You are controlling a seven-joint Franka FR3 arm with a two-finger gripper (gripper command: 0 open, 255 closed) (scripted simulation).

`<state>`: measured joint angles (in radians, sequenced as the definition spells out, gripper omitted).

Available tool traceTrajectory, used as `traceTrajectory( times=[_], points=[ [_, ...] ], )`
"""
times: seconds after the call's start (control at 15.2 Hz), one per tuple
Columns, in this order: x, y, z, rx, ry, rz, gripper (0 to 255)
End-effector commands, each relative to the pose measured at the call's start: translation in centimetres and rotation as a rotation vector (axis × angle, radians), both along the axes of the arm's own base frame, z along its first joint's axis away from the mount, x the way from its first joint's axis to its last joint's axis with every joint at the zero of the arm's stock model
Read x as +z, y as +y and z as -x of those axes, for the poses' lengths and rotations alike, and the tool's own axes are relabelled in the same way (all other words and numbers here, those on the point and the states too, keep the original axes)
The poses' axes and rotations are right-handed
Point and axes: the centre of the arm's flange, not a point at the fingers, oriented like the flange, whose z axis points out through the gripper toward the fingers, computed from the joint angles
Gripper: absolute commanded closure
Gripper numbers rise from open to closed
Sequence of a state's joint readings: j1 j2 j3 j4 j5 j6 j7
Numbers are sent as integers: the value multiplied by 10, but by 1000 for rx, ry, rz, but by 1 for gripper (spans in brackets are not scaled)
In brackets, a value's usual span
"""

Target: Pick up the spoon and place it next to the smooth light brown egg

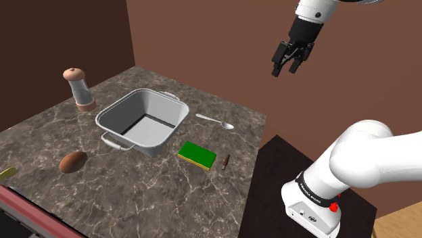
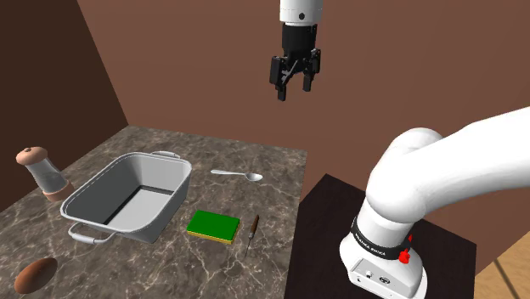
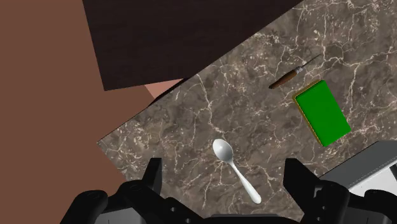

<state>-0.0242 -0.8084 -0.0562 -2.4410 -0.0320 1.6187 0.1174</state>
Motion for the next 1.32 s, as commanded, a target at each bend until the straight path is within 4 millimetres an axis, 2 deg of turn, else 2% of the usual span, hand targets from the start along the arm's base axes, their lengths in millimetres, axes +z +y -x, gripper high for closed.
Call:
traceTrajectory(
  times=[0.0,0.66,1.25],
  points=[
    [0,0,0,0,0,0,0],
    [-115,4,-52,148,-89,-45,0],
    [-214,19,-105,282,-169,-86,0]
  ],
)
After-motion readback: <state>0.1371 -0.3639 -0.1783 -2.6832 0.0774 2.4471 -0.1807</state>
